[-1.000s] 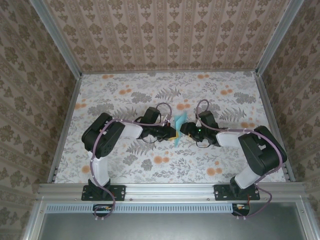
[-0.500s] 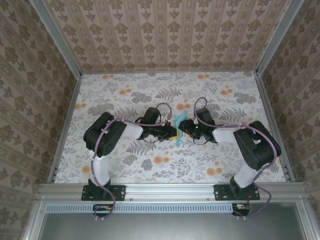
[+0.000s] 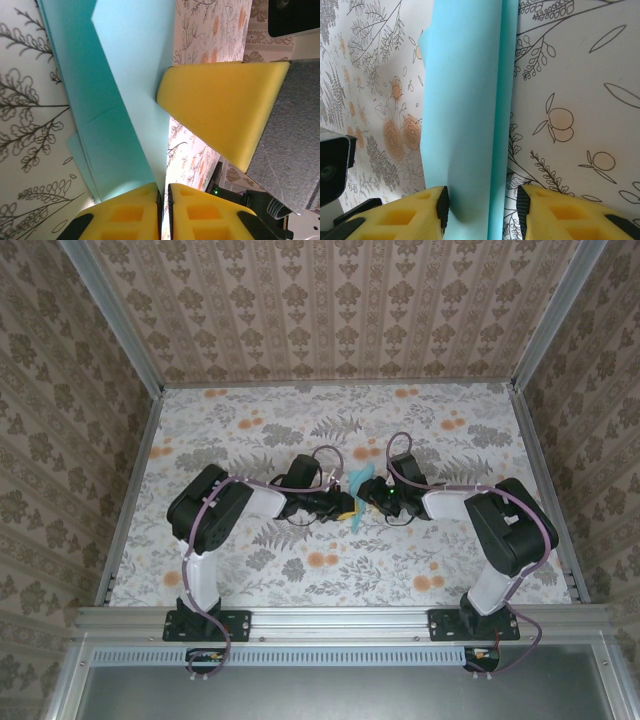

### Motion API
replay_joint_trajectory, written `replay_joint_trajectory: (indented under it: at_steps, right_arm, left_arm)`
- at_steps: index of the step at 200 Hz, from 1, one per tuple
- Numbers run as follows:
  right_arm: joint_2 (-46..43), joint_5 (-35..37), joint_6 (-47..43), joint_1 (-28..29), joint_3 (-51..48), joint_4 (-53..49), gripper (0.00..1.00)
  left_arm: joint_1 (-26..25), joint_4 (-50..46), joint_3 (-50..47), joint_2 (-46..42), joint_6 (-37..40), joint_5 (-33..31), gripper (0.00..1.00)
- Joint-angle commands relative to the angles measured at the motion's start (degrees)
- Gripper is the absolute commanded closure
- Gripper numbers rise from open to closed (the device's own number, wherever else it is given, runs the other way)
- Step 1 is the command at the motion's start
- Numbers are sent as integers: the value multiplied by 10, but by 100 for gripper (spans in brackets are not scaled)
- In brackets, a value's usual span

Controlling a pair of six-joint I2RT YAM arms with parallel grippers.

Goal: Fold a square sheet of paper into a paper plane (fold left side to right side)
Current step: Fold the wing for the fifth time at the center of the table.

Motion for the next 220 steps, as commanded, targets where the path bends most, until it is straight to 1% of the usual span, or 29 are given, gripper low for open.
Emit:
replay_joint_trajectory:
  at_steps: [1,51,77,116,157,220]
  right_arm:
    - [37,29,2,4,-1,-38,57]
    - [45,26,2,4,3,-37,57]
    - [45,25,1,4,2,-37,57]
    - [42,25,-1,4,1,-40,57]
    - [43,22,-1,4,0,-38,57]
    - [44,19,-2,4,-2,-37,57]
  left_arm:
    - [7,3,-9,-6,-3,11,84]
    - [18,-27,-15,-40,12,11,73]
    - [35,-54,-19,-61,23,5,68]
    - [58,-65,7,-45,22,15,60]
    - [60,-65,54,3,19,19,59]
    - [60,-58,95,54,9,17,60]
